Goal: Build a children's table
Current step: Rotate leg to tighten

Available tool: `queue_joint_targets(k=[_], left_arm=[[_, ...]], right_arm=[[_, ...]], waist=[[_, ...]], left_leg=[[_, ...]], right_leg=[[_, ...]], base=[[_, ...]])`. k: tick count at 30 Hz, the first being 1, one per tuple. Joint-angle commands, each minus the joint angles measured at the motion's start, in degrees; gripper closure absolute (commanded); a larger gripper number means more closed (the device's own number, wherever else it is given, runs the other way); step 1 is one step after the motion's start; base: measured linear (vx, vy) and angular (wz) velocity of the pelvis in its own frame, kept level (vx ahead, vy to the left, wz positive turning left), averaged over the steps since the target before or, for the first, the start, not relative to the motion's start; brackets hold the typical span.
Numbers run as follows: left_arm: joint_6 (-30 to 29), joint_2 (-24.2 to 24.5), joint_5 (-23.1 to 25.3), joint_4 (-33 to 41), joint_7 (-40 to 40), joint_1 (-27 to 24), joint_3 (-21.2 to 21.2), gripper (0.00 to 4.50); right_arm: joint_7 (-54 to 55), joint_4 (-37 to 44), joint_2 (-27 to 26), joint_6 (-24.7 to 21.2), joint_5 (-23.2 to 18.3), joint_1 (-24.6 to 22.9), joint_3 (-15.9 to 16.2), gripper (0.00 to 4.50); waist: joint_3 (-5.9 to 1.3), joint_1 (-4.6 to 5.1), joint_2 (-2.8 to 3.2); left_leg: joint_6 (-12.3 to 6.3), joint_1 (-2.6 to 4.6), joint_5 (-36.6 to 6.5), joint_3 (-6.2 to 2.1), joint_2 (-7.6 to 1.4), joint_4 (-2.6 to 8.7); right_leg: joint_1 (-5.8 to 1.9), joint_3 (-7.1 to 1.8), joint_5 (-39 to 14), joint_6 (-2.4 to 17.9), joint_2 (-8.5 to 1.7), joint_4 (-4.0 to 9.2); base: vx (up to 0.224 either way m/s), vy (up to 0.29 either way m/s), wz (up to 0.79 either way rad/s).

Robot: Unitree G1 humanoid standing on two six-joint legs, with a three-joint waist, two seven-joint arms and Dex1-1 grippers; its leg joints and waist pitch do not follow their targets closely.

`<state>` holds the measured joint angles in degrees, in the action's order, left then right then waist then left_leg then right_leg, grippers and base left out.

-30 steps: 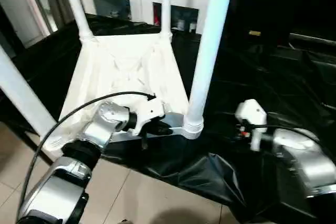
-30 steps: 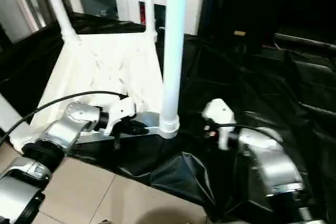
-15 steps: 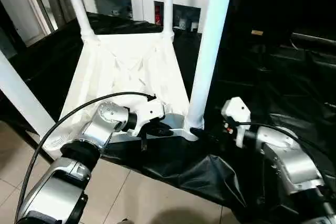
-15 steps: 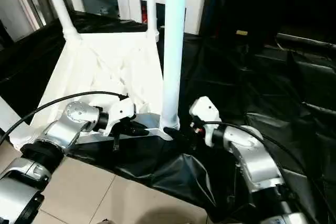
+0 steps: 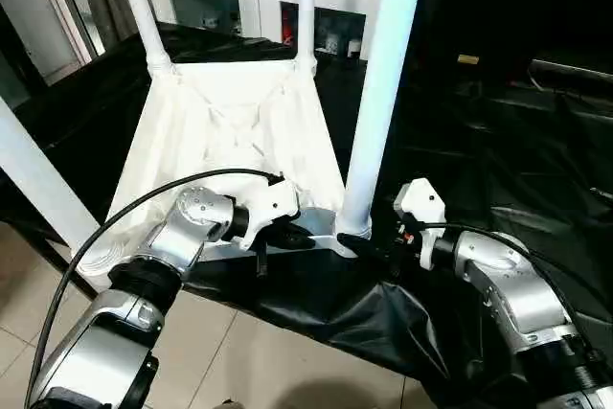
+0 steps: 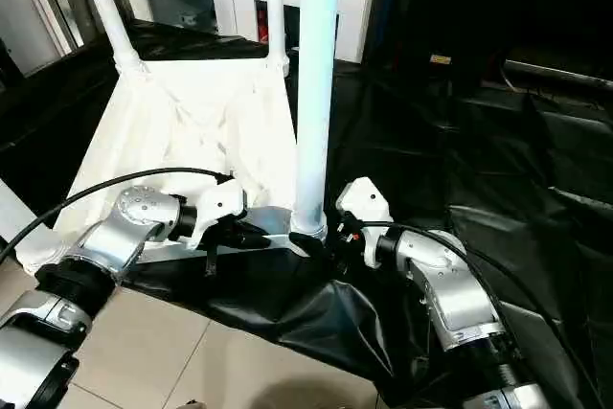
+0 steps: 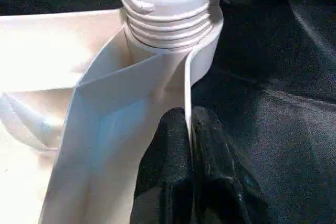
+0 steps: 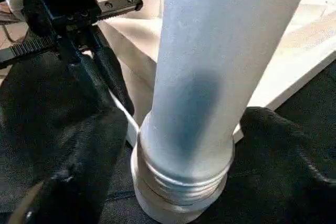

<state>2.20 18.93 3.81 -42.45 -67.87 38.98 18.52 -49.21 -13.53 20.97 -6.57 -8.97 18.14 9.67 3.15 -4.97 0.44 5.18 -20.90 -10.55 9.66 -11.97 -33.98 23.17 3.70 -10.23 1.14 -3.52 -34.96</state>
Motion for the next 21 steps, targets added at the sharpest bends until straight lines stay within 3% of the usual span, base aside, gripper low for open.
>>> queue_joint_targets(k=[1,7,11,16,18,20,21], left_arm=[[-0.4,0.4,0.6,0.4,-0.1,-0.6,0.5,4.5],[-0.6,0.7,0.6,0.5,-0.2,-0.7,0.4,4.5],[-0.8,0.8,0.7,0.7,0.0,-0.9,0.4,4.5],[-1.3,0.3,0.5,0.3,1.0,-1.2,0.1,4.5],[-1.3,-1.1,0.8,-1.2,3.8,-0.9,-0.4,4.5],[-1.3,-2.2,0.8,-2.2,5.7,-0.5,-0.8,4.5],[-1.2,-4.4,1.6,-4.5,10.1,0.8,-1.0,4.5]], right_arm=[[-0.1,-0.7,0.0,1.0,0.5,1.0,0.1,0.97],[0.1,-2.0,-0.3,1.8,1.0,1.6,0.3,1.46],[0.3,-2.6,-0.6,2.2,1.1,1.7,0.3,1.89],[1.5,-3.5,-1.8,3.0,0.9,0.5,-0.2,2.1],[4.0,-4.6,-3.6,3.8,0.3,-0.8,-1.5,2.25],[6.1,-5.2,-4.4,4.4,0.6,-1.3,-2.1,2.3],[9.2,-5.6,-6.8,4.6,-0.2,-2.8,-3.3,2.35]], waist=[[-3.86,-0.05,-0.53],[-3.88,-0.04,-0.75],[-3.88,0.03,-0.57],[-3.78,0.23,-0.52],[-3.69,0.34,-0.28],[-3.6,0.51,-0.5],[-3.44,0.61,-0.33]], left_leg=[[-2.96,0.28,-9.4,0.06,-1.05,3.77],[-3.09,0.27,-9.2,0.06,-1.04,3.76],[-3.08,0.23,-9.3,0.04,-1.02,3.77],[-2.8,0.27,-10.2,0.02,-0.97,3.84],[-2.48,0.48,-11.4,0.06,-1.01,3.87],[-2.13,0.4,-12.1,0.04,-0.84,4.0],[-1.98,0.58,-13.1,0.12,-0.8,3.99]], right_leg=[[-3.25,-2.67,-12.6,10.7,-4.27,4.32],[-3.32,-2.65,-12.2,10.7,-4.25,4.25],[-3.28,-2.61,-12.3,10.9,-4.26,4.23],[-3.25,-2.6,-14.0,10.4,-4.21,4.45],[-2.99,-2.64,-15.4,10.2,-4.23,4.79],[-3.11,-2.5,-17.5,9.5,-4.08,4.99],[-2.81,-2.62,-19.3,9.0,-4.11,5.37]], base=[[0.0,0.0,0.0],[0.0,0.0,0.0],[0.0,0.0,0.0],[0.0,0.0,0.0],[0.0,0.0,0.0],[0.0,0.0,0.0],[0.0,0.0,0.0]])
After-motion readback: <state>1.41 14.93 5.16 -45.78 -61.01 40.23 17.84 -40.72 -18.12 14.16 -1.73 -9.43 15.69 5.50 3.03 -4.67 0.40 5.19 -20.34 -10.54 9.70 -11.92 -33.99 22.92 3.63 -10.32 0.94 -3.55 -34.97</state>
